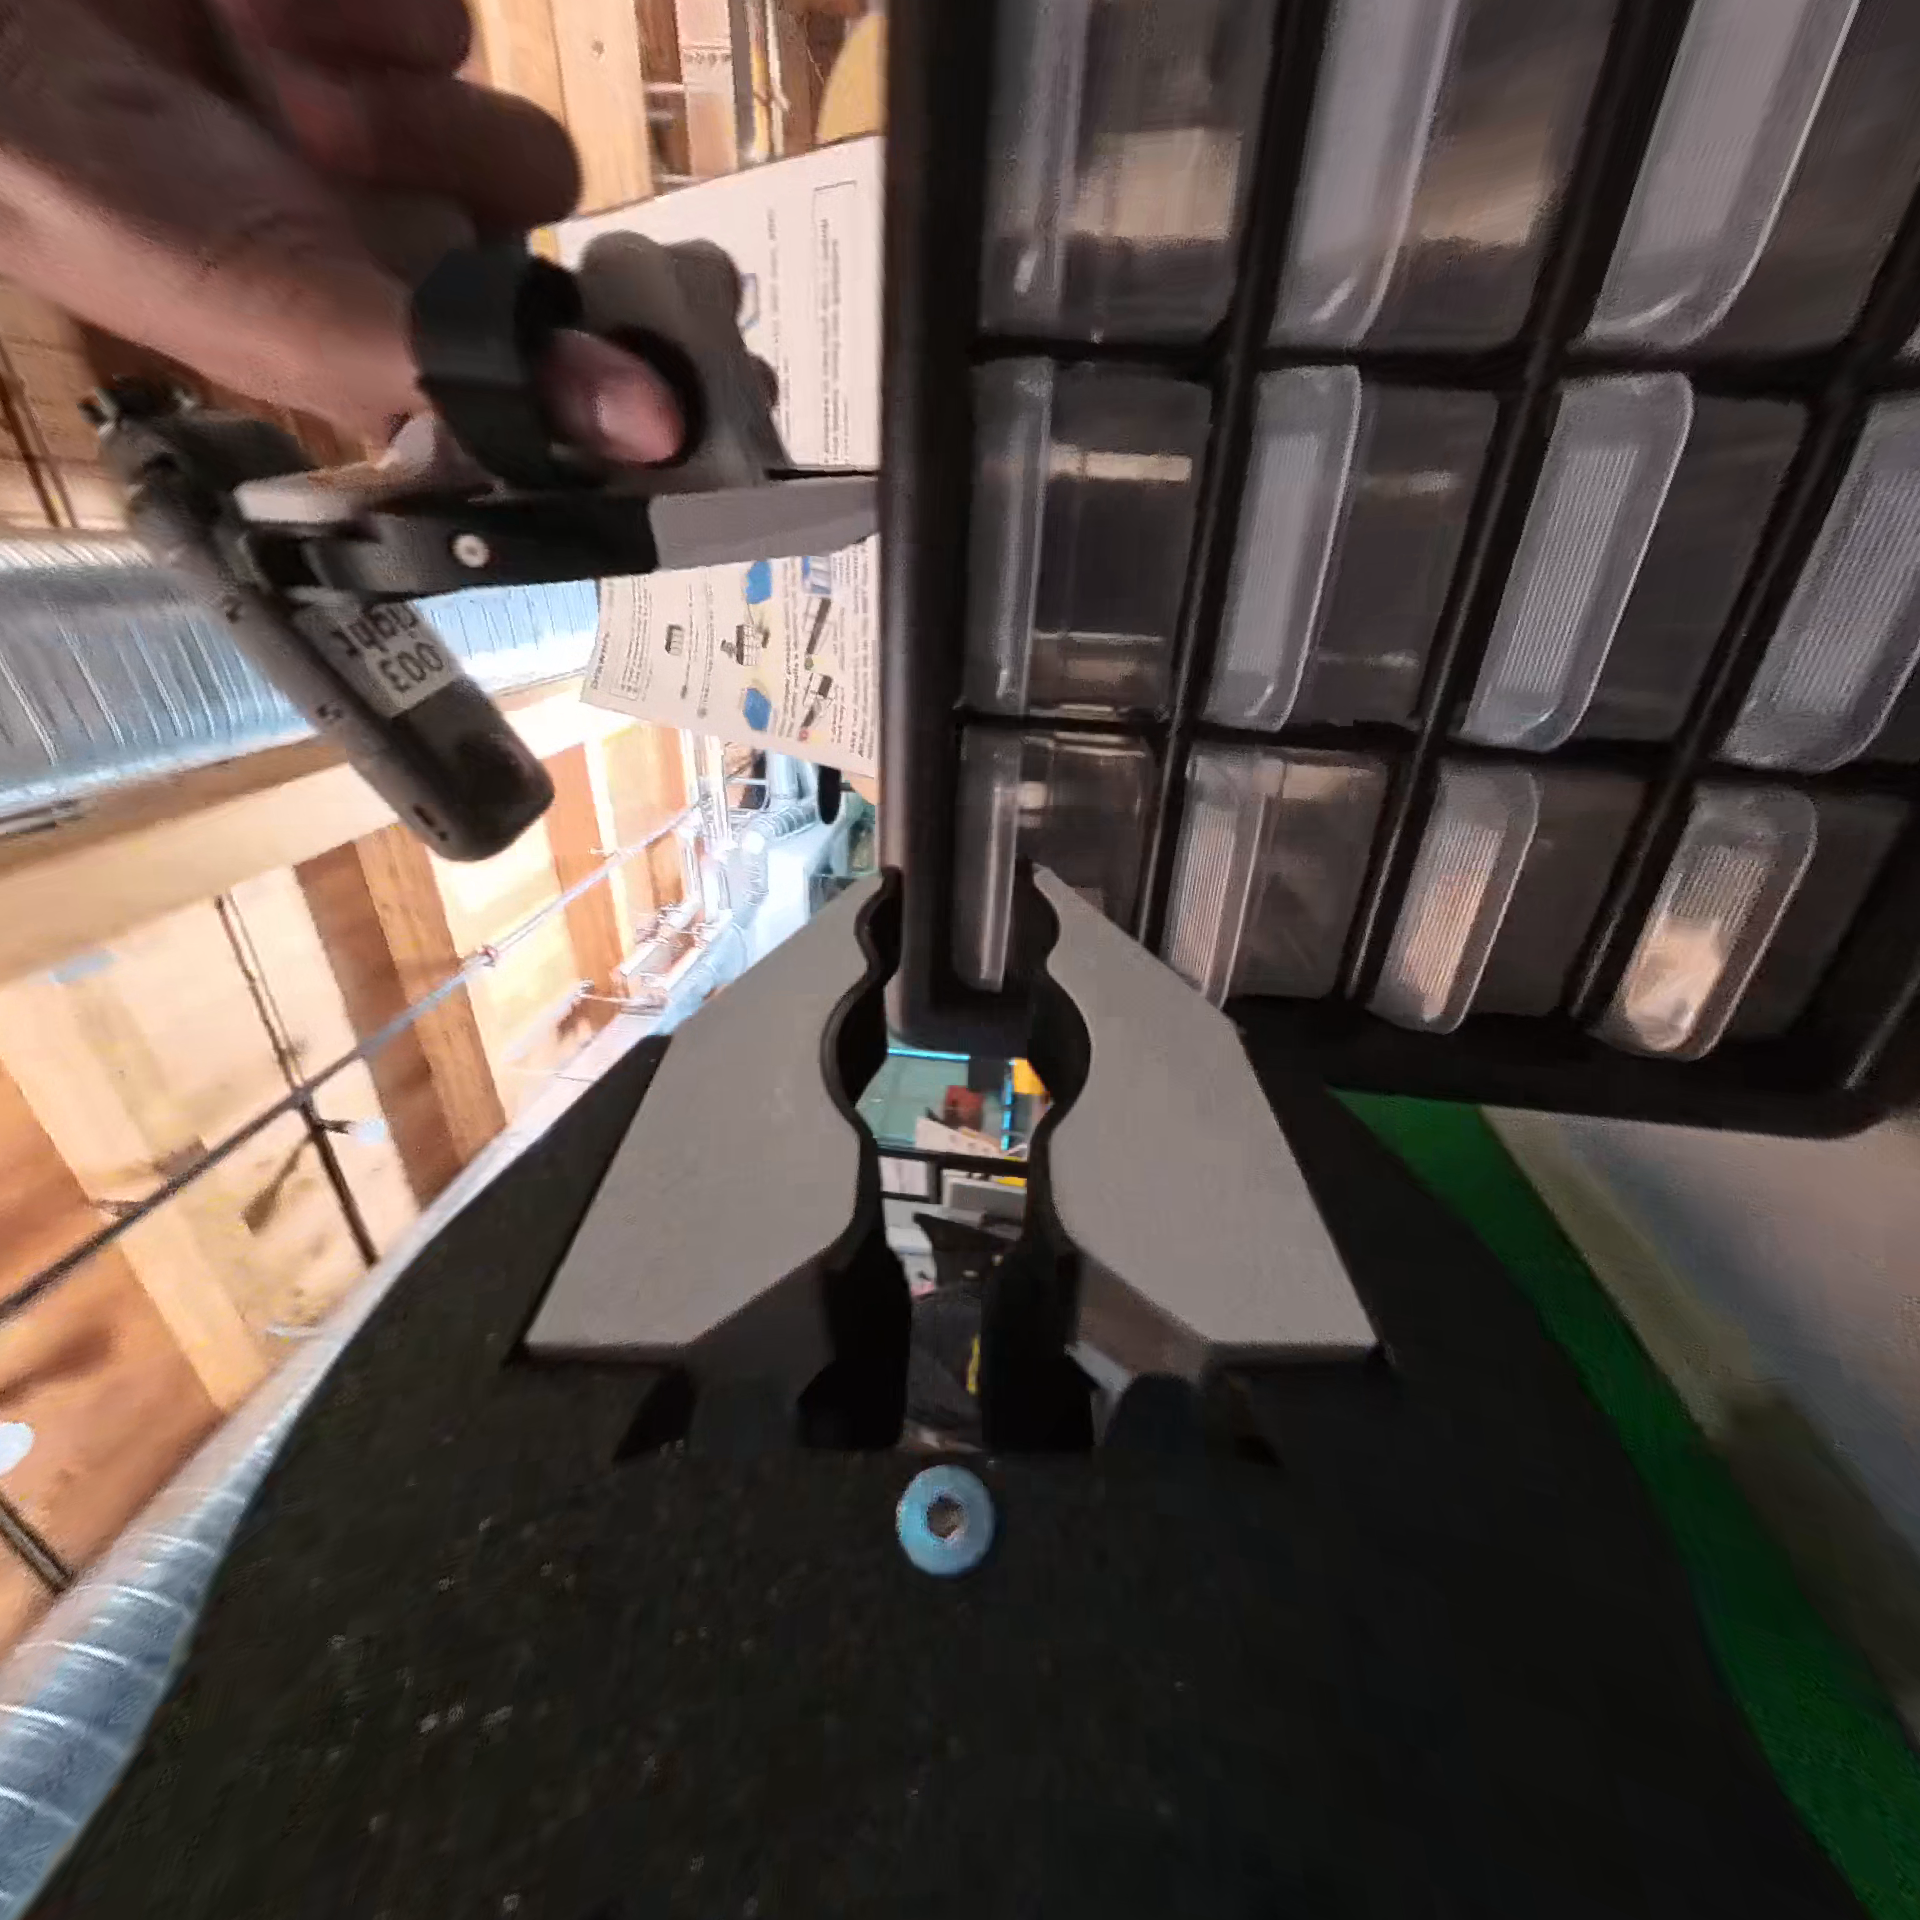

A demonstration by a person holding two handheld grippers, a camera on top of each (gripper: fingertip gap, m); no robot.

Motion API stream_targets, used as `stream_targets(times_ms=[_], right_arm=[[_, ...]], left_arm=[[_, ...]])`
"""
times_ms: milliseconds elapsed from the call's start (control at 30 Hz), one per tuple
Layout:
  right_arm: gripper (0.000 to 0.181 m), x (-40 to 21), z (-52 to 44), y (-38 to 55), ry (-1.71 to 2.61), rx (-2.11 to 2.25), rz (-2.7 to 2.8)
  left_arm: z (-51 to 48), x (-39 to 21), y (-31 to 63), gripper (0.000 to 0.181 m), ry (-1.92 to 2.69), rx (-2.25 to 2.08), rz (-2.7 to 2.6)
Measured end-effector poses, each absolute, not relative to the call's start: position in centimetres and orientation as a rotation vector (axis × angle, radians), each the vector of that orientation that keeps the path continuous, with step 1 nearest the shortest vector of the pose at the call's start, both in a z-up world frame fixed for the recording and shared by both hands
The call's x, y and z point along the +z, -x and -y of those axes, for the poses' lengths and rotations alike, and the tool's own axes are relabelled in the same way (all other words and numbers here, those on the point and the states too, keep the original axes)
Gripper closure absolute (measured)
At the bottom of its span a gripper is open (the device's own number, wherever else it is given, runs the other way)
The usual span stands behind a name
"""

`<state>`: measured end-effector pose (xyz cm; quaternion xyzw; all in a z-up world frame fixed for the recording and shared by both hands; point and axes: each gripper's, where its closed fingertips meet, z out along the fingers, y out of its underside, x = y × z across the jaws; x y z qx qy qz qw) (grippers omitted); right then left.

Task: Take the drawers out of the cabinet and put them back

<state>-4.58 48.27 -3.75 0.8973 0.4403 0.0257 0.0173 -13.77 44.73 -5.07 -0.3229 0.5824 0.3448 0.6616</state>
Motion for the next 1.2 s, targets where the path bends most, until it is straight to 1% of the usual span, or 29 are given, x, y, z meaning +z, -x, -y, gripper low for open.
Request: stream_targets(times_ms=[67,100,167,233,267,500,667,867,1200], right_arm=[[0.181,-3.7,-48.3,4.6,-2.788,0.089,-1.386],[0.181,-3.7,-48.3,4.6,-2.792,0.088,-1.387],[0.181,-3.7,-48.3,4.6,-2.804,0.069,-1.389],[0.181,-3.7,-48.3,4.6,-2.827,0.035,-1.375],[0.181,-3.7,-48.3,4.6,-2.834,0.02,-1.378],[0.181,-3.7,-48.3,4.6,-2.854,0.011,-1.396],[0.181,-3.7,-48.4,4.6,-2.827,0.064,-1.388],[0.181,-3.7,-48.3,4.6,-2.811,0.085,-1.379],[0.181,-3.7,-48.3,4.6,-2.842,0.07,-1.368]], left_arm=[[-45.4,-5.3,13.6,0.159,0.711,0.811,-1.329],[-45.4,-5.2,13.4,0.162,0.684,0.815,-1.327],[-45.4,-5.3,13.5,0.16,0.666,0.836,-1.33],[-45.1,-5.7,13.4,0.171,0.643,0.834,-1.336],[-44.9,-5.5,13.3,0.172,0.614,0.843,-1.317],[-45.9,-5.9,12.7,0.169,0.593,0.894,-1.299],[-45.9,-5.4,12.6,0.177,0.558,0.899,-1.263],[-45.8,-5.2,12.7,0.178,0.54,0.918,-1.237],[-41.9,-5.1,14.4,0.179,0.51,0.899,-1.238]])
